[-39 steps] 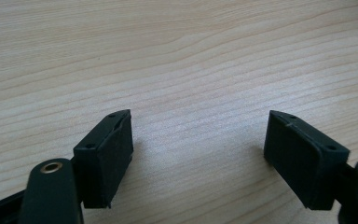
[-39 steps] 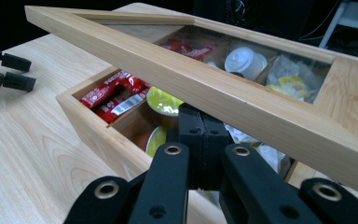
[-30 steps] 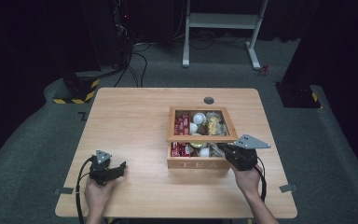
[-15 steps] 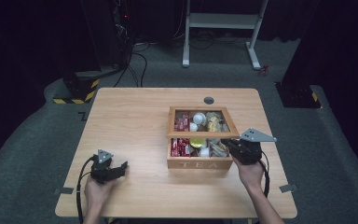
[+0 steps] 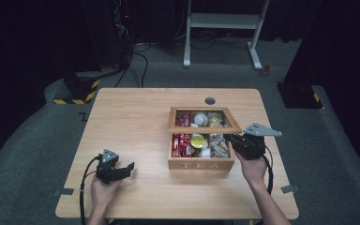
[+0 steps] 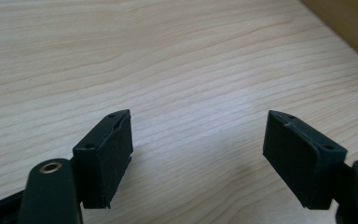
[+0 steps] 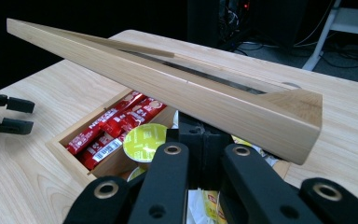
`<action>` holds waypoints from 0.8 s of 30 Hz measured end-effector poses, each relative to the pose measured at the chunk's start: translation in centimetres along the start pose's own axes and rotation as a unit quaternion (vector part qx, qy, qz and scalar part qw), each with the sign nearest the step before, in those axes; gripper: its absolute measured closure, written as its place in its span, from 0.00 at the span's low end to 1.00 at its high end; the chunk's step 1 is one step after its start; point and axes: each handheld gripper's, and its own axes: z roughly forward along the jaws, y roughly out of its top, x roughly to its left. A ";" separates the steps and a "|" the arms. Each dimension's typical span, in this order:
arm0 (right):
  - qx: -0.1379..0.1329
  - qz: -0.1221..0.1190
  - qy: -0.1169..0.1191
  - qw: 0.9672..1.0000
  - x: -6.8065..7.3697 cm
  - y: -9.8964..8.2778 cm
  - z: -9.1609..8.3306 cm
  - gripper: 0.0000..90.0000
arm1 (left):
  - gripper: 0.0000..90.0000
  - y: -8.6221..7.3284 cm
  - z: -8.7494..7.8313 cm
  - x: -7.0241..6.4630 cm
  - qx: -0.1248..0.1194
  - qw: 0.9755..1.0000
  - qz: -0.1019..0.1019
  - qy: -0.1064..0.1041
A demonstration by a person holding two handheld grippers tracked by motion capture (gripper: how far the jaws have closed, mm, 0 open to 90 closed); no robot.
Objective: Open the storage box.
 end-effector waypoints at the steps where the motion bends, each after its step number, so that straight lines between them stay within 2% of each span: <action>1: 0.000 0.000 0.000 1.000 0.0 0.0 0.0 1.00 | 0.27 0.0 0.0 0.0 0.000 1.000 0.000 0.000; 4: 0.002 0.000 -0.001 1.000 -0.2 0.3 0.1 1.00 | 0.28 0.4 -0.2 -1.0 -0.019 1.000 0.015 -0.011; 6: 0.001 0.002 0.001 1.000 -0.2 0.4 0.2 1.00 | 0.29 0.5 -0.2 -1.2 -0.021 1.000 0.015 -0.017; 7: 0.002 0.004 0.002 1.000 -0.3 0.4 0.2 1.00 | 0.29 0.9 -0.3 -1.6 -0.027 0.999 0.016 -0.031; 8: 0.003 0.005 0.002 1.000 -0.3 0.5 0.2 1.00 | 0.30 1.0 -0.3 -1.8 -0.031 0.999 0.015 -0.035; 18: 0.006 0.002 0.002 1.000 -0.6 0.9 0.4 1.00 | 0.32 2.4 0.2 -3.9 -0.030 0.997 0.039 -0.068; 20: 0.006 0.002 0.002 1.000 -0.6 0.9 0.4 1.00 | 0.31 2.5 0.5 -4.2 -0.035 0.996 0.034 -0.078; 24: 0.009 0.003 0.002 1.000 -0.6 1.1 0.5 1.00 | 0.32 2.7 0.8 -4.6 -0.036 0.995 0.034 -0.082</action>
